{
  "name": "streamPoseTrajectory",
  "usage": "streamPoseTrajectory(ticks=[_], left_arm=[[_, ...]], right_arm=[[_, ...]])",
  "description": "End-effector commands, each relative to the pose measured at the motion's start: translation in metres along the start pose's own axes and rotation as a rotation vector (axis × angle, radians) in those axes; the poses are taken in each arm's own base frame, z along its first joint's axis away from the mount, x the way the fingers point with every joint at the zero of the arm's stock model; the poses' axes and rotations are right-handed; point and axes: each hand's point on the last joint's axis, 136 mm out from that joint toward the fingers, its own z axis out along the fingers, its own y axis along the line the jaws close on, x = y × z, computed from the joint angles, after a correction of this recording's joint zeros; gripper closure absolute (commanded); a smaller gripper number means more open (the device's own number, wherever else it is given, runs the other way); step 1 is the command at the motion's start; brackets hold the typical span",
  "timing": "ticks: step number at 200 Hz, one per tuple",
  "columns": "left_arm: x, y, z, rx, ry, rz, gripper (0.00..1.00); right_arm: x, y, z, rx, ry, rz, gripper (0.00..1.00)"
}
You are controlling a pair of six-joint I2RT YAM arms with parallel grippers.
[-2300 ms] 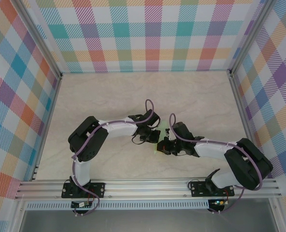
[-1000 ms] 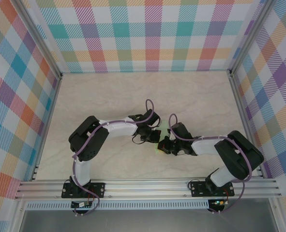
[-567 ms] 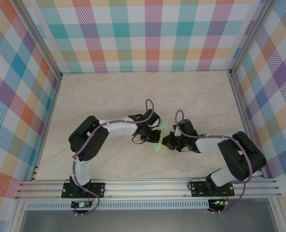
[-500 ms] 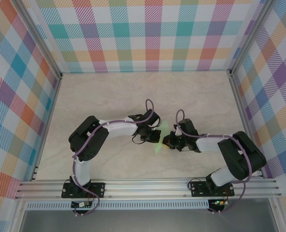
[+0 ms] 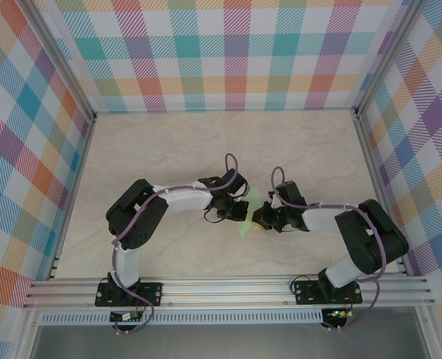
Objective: Fold a paper plane with a square sheet of paper (pick it up from the middle)
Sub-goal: Third fold the triangle at the center of the table.
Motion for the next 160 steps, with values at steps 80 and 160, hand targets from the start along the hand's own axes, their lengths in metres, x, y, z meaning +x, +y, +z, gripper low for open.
streamPoseTrajectory(ticks=[80,160], left_arm=[[0.012,0.011,0.006,-0.028,0.056,-0.004,1.0],[0.012,0.01,0.006,-0.023,0.058,0.002,1.0]], right_arm=[[-0.023,-0.026,0.003,0.103,-0.03,0.022,1.0],[-0.047,0.01,-0.015,-0.011,-0.071,-0.03,1.0]])
